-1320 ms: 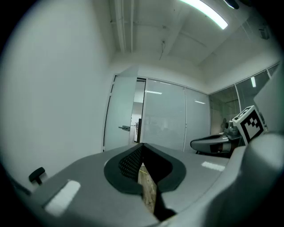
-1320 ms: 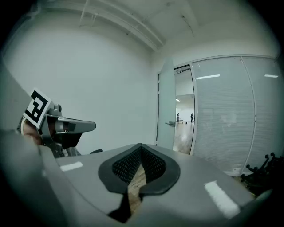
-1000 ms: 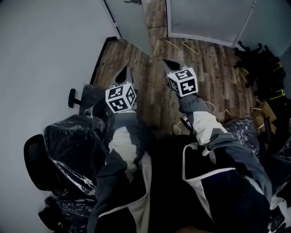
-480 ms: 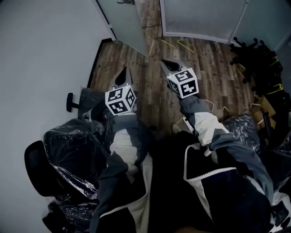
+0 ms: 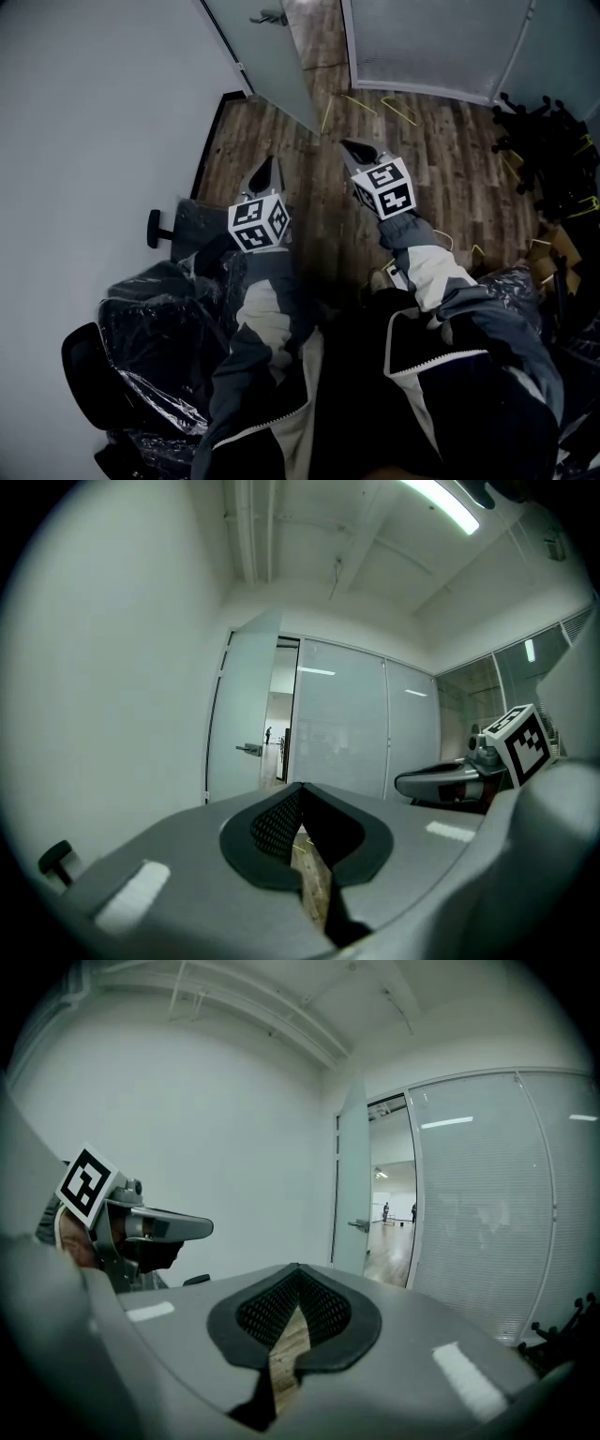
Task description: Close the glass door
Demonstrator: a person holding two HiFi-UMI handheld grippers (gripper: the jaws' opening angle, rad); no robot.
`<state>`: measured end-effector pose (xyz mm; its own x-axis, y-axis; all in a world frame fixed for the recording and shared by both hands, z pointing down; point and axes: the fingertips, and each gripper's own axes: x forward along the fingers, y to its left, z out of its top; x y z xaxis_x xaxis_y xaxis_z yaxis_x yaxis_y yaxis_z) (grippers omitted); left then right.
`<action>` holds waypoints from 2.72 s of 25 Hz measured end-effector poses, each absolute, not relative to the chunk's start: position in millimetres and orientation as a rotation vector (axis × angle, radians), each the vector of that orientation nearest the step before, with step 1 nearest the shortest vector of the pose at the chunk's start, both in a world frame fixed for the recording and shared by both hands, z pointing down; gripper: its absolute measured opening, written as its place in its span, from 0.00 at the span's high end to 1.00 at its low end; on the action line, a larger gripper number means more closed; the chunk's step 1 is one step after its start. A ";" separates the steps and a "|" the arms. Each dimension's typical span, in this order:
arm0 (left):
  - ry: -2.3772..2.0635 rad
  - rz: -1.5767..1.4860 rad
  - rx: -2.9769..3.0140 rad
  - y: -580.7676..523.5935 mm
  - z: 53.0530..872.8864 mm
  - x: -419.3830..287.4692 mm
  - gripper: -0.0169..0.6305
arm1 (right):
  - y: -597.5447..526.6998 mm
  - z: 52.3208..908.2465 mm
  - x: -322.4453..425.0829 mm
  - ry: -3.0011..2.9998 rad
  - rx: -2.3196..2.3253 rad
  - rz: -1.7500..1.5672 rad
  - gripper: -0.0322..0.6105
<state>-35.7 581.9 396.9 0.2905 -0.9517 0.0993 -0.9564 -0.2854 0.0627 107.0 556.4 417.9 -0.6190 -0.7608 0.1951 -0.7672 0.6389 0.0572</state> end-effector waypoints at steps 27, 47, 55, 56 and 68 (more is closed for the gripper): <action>-1.831 0.120 2.380 352.9 399.6 34.2 0.97 | 363.8 435.1 157.3 -2.721 1.083 0.075 0.94; -1.734 0.079 2.432 173.4 406.7 -140.5 0.97 | 176.1 425.8 3.6 -2.642 1.221 0.021 0.94; -1.715 0.006 2.422 131.0 410.2 -198.3 0.97 | 124.4 425.4 -55.1 -2.621 1.208 0.001 0.94; -1.714 0.005 2.418 125.7 411.9 -202.1 0.97 | 119.0 425.7 -60.1 -2.621 1.202 -0.003 0.94; -1.785 0.058 2.357 1.8 421.0 -225.3 0.97 | -21.4 440.2 -80.4 -2.674 1.160 0.033 0.94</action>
<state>-225.3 1.8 421.0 0.2765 -0.9505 0.1416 -0.9577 -0.2603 0.1228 -80.4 -21.4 440.2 -0.6619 -0.7181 0.2152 -0.7231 0.6872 0.0691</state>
